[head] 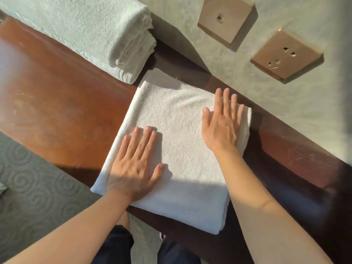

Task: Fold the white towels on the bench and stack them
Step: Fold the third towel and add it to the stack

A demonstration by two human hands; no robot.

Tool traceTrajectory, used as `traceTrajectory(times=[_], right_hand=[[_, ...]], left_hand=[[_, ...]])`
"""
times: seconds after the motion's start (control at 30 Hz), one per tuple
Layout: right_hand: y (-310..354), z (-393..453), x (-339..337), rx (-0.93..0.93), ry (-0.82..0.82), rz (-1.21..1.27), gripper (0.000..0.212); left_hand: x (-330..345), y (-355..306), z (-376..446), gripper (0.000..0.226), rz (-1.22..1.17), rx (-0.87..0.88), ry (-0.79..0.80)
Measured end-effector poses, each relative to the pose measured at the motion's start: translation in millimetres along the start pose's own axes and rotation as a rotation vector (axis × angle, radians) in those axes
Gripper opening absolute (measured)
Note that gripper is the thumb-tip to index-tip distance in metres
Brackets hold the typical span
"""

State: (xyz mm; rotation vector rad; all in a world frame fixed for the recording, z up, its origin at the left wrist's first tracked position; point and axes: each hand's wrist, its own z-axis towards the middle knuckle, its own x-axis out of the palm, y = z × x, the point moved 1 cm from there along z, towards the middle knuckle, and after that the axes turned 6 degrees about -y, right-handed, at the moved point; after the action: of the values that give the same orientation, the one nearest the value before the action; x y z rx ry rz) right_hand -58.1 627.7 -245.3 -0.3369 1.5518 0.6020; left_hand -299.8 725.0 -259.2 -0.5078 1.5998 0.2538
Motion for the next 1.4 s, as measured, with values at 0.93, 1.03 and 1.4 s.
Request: traceTrajectory(times=[0.93,1.03,1.4], right_hand=[[101,56,16,-0.455,0.116,0.206,0.057],[68,-39,8,-0.161,0.033,0.295,0.062],[-8,-138,5,0.284,-0.041,-0.029,0.069]], left_hand=[[-4,4,4,0.088,-0.006,0.022,-0.003],[-3,4,3,0.088,-0.011,0.012,0.026],[2,3,3,0.086,0.008,0.012,-0.038]])
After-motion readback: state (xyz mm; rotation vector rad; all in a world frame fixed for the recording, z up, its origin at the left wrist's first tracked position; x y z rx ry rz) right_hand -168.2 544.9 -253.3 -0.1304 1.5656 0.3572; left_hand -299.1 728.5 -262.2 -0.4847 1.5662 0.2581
